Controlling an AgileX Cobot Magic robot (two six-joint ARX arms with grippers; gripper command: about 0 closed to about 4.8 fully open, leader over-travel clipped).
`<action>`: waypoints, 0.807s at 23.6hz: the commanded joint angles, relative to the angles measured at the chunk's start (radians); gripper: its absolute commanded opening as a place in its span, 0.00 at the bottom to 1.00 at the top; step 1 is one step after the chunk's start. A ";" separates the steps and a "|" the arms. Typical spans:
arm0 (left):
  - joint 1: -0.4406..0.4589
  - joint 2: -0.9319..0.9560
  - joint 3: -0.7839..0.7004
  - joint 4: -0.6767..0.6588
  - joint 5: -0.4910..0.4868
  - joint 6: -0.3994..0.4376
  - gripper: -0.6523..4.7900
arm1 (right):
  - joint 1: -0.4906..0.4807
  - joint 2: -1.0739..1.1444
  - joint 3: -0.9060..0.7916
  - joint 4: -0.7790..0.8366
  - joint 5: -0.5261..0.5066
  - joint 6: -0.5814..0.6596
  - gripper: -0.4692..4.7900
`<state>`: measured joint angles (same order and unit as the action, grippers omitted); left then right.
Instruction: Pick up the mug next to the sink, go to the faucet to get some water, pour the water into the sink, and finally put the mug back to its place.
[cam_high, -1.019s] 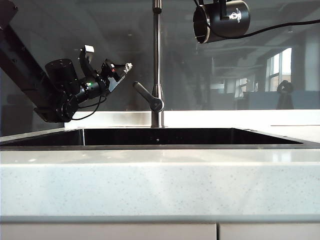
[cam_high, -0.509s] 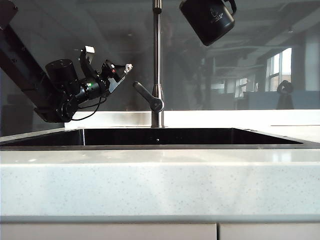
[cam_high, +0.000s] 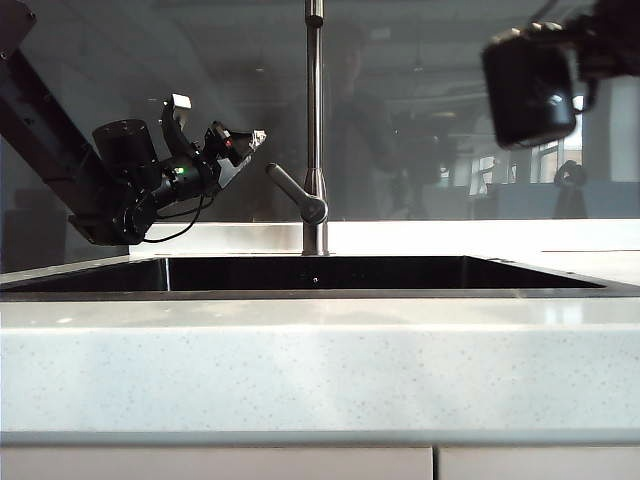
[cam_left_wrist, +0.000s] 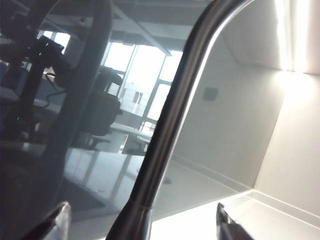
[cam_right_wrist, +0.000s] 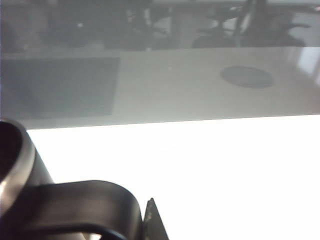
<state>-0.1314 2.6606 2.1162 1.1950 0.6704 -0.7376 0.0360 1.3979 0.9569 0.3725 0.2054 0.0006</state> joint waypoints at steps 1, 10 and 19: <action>0.000 -0.003 0.002 -0.055 0.006 -0.003 0.80 | -0.031 -0.009 -0.131 0.260 -0.020 0.015 0.09; 0.000 -0.003 0.002 -0.237 0.006 -0.003 0.80 | -0.075 -0.006 -0.380 0.557 -0.023 0.027 0.09; 0.000 -0.003 0.002 -0.425 0.003 -0.003 0.80 | -0.080 -0.005 -0.473 0.593 -0.021 0.086 0.09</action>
<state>-0.1303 2.6610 2.1162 0.7975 0.6697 -0.7410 -0.0437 1.4010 0.4858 0.9180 0.1822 0.0662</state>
